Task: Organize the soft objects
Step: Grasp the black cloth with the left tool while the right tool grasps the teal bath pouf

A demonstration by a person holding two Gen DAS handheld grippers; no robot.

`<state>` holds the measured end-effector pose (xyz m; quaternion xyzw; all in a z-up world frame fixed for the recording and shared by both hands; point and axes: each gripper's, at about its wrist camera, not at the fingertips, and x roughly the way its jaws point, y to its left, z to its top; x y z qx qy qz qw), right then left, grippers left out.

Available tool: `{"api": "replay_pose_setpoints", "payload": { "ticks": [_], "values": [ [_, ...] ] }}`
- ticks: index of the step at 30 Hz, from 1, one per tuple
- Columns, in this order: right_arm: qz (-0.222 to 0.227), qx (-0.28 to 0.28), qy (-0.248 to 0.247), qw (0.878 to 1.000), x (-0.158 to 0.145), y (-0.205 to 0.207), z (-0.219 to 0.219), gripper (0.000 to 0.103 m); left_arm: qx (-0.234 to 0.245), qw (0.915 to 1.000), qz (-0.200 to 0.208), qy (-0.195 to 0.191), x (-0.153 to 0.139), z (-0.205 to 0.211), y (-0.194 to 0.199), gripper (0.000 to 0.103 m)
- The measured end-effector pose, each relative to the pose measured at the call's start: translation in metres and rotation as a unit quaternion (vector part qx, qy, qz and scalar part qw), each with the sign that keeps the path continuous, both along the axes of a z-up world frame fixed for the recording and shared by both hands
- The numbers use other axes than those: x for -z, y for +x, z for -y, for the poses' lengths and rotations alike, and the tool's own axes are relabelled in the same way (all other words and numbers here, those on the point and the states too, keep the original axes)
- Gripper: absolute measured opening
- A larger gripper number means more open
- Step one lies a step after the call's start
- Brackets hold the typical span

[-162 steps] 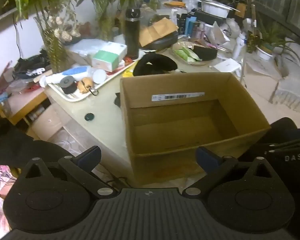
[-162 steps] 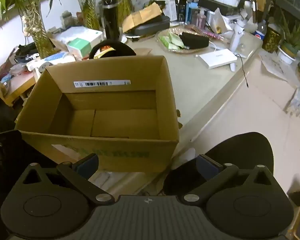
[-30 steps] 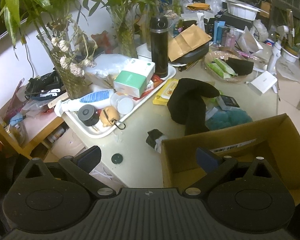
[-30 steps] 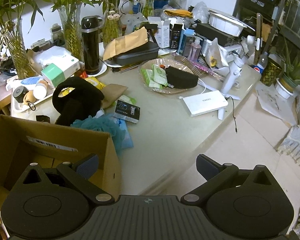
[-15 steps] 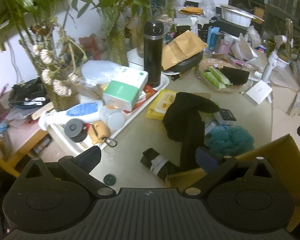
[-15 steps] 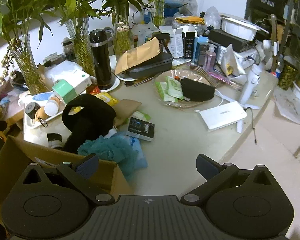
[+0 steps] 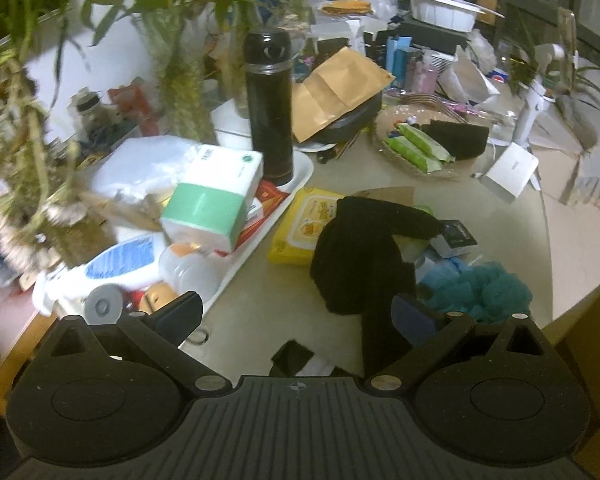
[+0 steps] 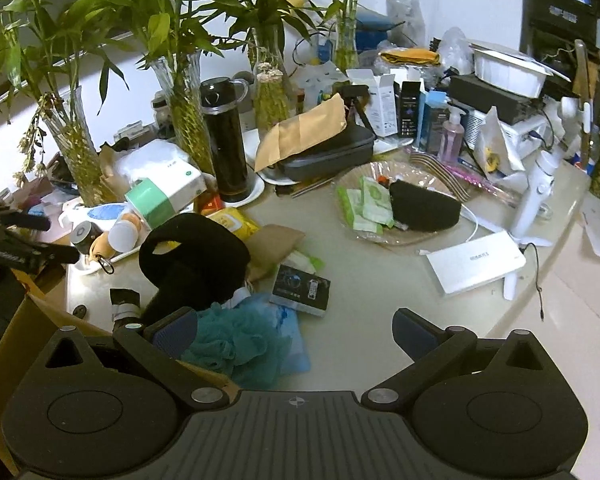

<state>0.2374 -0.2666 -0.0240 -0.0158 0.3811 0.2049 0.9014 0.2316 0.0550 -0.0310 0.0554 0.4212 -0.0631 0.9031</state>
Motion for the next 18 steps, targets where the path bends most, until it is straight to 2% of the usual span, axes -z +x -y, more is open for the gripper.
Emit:
{"api": "replay_pose_setpoints", "payload": {
  "ticks": [5,8,10,12,13,14,15,18],
  "values": [
    [-0.007,-0.008,0.002,1.0,0.007,0.009,0.004,0.103,0.042,0.9991,0.002,-0.011,0.008,0.002,0.017,0.103],
    [-0.015,-0.009,0.014,1.0,0.012,0.013,0.007,0.103,0.096,0.9953,-0.013,-0.008,0.018,0.004,0.03,0.103],
    [-0.019,-0.006,0.02,1.0,0.015,0.015,0.008,0.103,0.108,0.9942,-0.005,0.0,0.023,0.004,0.036,0.103],
    [-0.023,0.0,0.025,0.999,0.018,0.017,0.009,0.103,0.121,0.9925,0.002,-0.012,0.028,0.001,0.042,0.103],
    [-0.025,0.0,0.026,0.999,0.02,0.019,0.009,0.103,0.127,0.9917,0.003,-0.02,0.031,-0.001,0.046,0.101],
    [-0.027,-0.001,0.029,0.999,0.021,0.02,0.009,0.103,0.129,0.9913,0.003,-0.026,0.034,-0.001,0.051,0.091],
    [-0.029,-0.002,0.031,0.999,0.023,0.021,0.009,0.103,0.131,0.9909,0.0,-0.03,0.038,-0.001,0.055,0.089],
    [-0.024,-0.005,0.038,0.999,0.024,0.022,0.01,0.103,0.134,0.9907,-0.002,-0.024,0.051,0.002,0.065,0.086]
  ]
}}
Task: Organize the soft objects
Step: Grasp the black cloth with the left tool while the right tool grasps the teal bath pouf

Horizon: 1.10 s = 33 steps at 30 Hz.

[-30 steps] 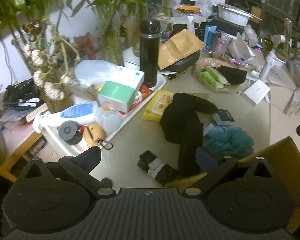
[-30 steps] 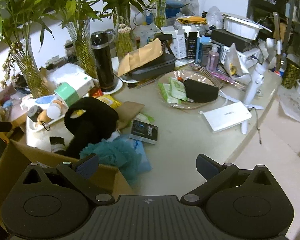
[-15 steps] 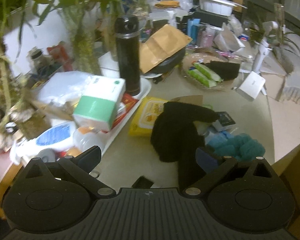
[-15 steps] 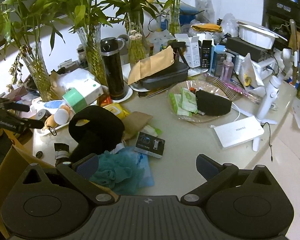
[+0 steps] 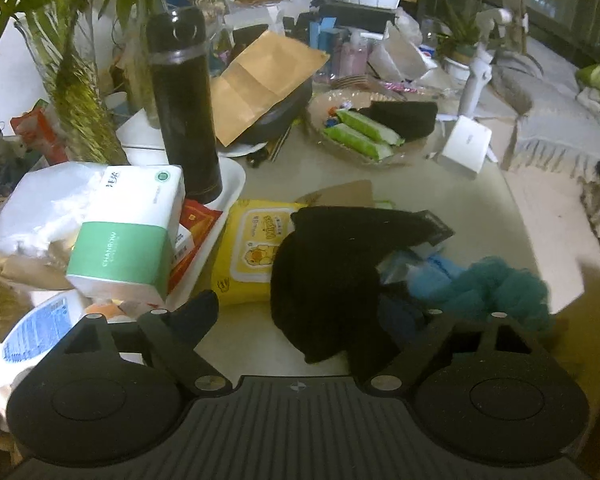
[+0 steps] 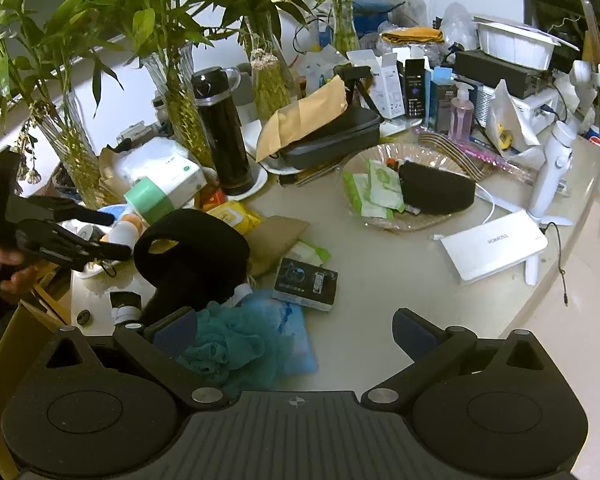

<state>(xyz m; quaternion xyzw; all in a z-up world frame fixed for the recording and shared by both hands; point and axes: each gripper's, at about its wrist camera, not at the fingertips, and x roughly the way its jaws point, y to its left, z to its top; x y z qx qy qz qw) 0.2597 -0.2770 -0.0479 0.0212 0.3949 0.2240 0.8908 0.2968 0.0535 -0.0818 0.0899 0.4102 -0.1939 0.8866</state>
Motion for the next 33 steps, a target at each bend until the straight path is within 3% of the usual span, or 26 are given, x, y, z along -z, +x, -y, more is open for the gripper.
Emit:
{"api": "replay_pose_setpoints", "payload": {
  "ticks": [4,8,11,17,23,29,33],
  "values": [
    [0.004,-0.002,0.005,1.0,0.0,0.002,0.0,0.103,0.011,0.9997,-0.01,-0.018,0.015,0.001,0.011,0.069],
    [0.0,-0.009,0.018,1.0,0.001,0.006,0.001,0.103,0.011,0.9989,-0.022,-0.041,0.025,0.0,0.017,0.027],
    [0.004,-0.013,0.015,1.0,0.001,0.007,-0.002,0.103,0.002,0.9991,-0.002,-0.043,0.018,0.001,0.015,0.019],
    [0.004,-0.017,-0.001,1.0,0.003,0.011,-0.006,0.103,-0.013,0.9981,0.053,-0.03,-0.015,0.004,0.001,0.014],
    [-0.012,-0.026,0.015,0.999,0.006,0.023,-0.009,0.103,-0.036,0.9942,0.093,-0.041,-0.045,0.002,-0.015,0.013],
    [-0.074,-0.065,0.042,0.994,0.018,0.044,-0.021,0.103,-0.057,0.9887,0.127,-0.056,-0.073,0.0,-0.033,0.013],
    [-0.139,-0.078,0.086,0.983,0.032,0.062,-0.03,0.099,-0.062,0.9855,0.146,-0.059,-0.088,0.002,-0.046,0.013]
  ]
}}
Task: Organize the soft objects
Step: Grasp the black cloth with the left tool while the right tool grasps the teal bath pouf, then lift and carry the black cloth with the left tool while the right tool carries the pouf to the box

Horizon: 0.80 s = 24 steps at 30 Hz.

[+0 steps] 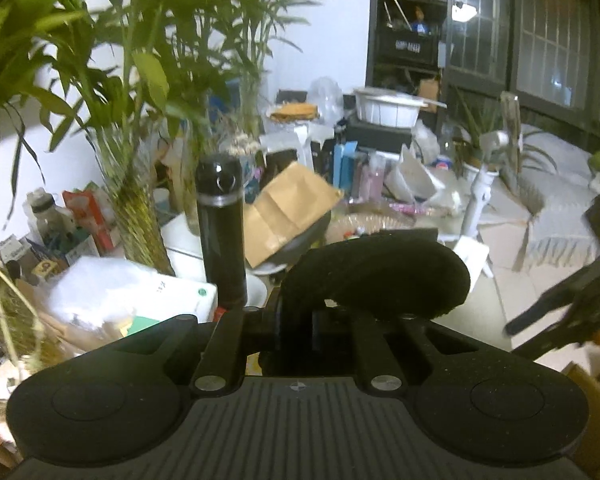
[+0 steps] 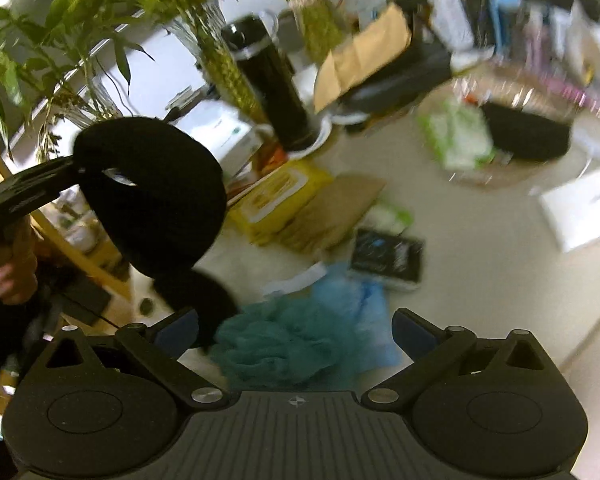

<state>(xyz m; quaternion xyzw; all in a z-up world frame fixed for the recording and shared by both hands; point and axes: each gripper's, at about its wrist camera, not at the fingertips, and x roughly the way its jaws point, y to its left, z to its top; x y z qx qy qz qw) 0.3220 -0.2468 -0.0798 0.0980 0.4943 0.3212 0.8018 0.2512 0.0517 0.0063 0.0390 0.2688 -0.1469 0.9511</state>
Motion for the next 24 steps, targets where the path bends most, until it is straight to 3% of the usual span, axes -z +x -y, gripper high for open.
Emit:
{"api": "replay_pose_setpoints", "payload": {
  "ticks": [7,9,13,16,19,20,24],
  "values": [
    [-0.101,-0.026,0.012,0.994,0.034,0.025,-0.02,0.082,-0.01,0.9999,0.01,-0.006,-0.016,-0.001,-0.019,0.013],
    [-0.114,-0.038,0.005,0.993,0.04,0.028,-0.026,0.069,-0.012,0.9998,0.011,-0.009,-0.02,-0.002,-0.024,0.013],
    [-0.121,-0.031,-0.019,0.992,0.046,0.034,-0.03,0.063,-0.016,0.9998,0.009,-0.009,-0.023,-0.006,-0.033,0.013],
    [-0.133,-0.045,-0.023,0.99,0.05,0.036,-0.035,0.047,-0.017,0.9998,0.009,-0.009,-0.024,-0.007,-0.039,0.013],
    [-0.137,-0.054,-0.031,0.989,0.053,0.036,-0.041,0.024,-0.018,0.9998,0.008,-0.008,-0.024,-0.008,-0.041,0.013],
    [-0.138,-0.055,-0.031,0.988,0.053,0.036,-0.042,0.011,-0.018,0.9998,0.007,-0.008,-0.024,-0.01,-0.044,0.013],
    [-0.123,-0.039,-0.017,0.992,0.04,0.034,-0.038,0.004,-0.02,0.9998,0.002,-0.008,-0.026,-0.013,-0.055,0.013]
  ]
}}
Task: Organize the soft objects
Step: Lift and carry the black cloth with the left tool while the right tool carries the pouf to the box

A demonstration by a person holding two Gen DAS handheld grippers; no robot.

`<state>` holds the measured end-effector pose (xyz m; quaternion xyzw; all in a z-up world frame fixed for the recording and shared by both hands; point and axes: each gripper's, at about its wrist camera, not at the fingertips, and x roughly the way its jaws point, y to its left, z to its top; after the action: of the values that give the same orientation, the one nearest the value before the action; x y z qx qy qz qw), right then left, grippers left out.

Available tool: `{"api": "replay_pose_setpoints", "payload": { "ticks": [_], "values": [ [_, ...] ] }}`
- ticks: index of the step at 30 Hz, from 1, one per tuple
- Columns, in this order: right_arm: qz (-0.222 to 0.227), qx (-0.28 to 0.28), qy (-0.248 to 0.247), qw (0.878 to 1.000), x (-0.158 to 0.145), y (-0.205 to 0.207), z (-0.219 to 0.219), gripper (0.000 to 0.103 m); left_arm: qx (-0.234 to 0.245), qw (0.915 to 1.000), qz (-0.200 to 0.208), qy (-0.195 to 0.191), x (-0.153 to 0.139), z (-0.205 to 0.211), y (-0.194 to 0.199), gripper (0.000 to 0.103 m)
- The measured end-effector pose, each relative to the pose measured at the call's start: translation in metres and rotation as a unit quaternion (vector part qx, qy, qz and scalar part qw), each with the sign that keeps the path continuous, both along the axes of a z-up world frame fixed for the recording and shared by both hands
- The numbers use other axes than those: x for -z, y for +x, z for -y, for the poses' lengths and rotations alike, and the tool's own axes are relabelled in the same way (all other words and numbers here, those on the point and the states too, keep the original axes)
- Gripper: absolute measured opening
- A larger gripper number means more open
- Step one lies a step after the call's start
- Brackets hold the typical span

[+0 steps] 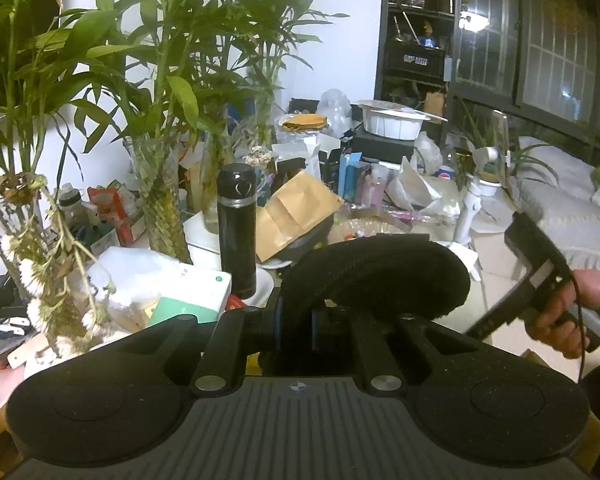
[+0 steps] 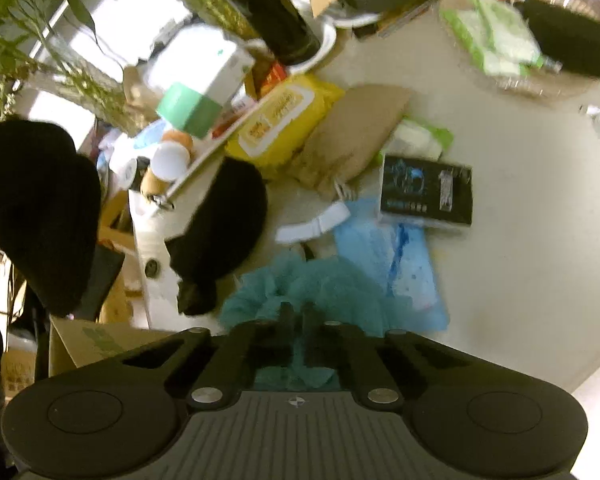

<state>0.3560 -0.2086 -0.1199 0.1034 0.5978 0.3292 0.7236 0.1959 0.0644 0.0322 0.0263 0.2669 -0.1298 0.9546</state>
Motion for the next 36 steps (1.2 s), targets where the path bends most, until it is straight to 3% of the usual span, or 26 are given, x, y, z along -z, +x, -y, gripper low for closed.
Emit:
{"api": "replay_pose_setpoints", "payload": {
  "ticks": [9,19,29,36],
  "values": [
    [0.095,0.032,-0.01,0.995,-0.053,-0.021,0.007,0.003,-0.005,1.0,0.002,-0.002,-0.018,0.0,-0.026,0.013],
    [0.193,0.076,-0.007,0.978,-0.118,-0.046,0.025,0.003,-0.019,0.9997,-0.009,-0.016,-0.041,0.004,-0.039,0.013],
    [0.282,0.088,0.01,0.955,-0.181,-0.089,0.047,0.003,-0.039,0.9969,-0.056,-0.038,-0.061,0.008,-0.058,0.013],
    [0.31,0.077,0.026,0.947,-0.211,-0.135,0.059,0.003,-0.038,0.9928,-0.102,-0.051,-0.058,0.014,-0.074,0.013]
  ]
}}
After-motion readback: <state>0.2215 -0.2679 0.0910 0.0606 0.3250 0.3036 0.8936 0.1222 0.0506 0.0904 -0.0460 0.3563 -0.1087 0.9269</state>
